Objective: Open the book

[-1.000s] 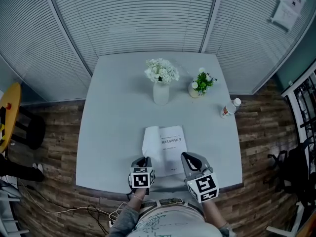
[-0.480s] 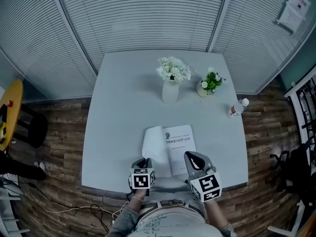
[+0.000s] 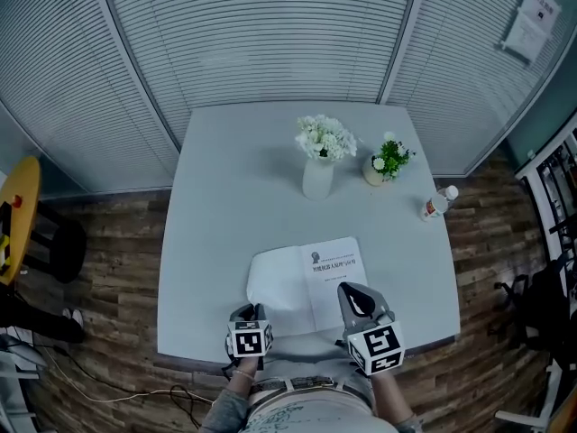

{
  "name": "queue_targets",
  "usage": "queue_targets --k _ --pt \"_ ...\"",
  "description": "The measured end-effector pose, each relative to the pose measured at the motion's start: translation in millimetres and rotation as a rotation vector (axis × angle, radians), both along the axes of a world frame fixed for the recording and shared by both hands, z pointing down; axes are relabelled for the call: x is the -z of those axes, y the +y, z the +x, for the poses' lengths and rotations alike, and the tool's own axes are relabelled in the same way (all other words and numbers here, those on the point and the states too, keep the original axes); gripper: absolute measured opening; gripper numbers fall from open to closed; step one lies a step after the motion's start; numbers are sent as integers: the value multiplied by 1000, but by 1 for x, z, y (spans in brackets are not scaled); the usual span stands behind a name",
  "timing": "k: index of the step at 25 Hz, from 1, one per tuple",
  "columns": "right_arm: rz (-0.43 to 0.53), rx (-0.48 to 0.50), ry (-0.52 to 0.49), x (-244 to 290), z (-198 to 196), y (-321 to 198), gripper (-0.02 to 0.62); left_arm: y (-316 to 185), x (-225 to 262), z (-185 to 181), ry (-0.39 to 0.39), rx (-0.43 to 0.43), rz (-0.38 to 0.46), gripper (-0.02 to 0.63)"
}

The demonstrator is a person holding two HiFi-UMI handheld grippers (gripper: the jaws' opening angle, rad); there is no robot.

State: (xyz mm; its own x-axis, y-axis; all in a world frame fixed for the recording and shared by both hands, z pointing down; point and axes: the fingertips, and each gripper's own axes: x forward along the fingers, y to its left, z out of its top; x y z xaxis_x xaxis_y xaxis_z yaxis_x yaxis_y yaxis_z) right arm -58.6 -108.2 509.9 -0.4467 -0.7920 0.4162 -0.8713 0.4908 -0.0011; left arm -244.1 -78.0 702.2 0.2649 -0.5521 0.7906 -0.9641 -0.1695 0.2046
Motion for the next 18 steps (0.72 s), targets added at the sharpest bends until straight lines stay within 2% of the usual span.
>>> queue_targets --k 7,18 --pt "12 -43 14 -3 -6 3 0 1 -9 -1 16 -56 -13 31" --pt "10 -75 22 -5 2 15 0 0 -28 0 -35 -124 -12 43"
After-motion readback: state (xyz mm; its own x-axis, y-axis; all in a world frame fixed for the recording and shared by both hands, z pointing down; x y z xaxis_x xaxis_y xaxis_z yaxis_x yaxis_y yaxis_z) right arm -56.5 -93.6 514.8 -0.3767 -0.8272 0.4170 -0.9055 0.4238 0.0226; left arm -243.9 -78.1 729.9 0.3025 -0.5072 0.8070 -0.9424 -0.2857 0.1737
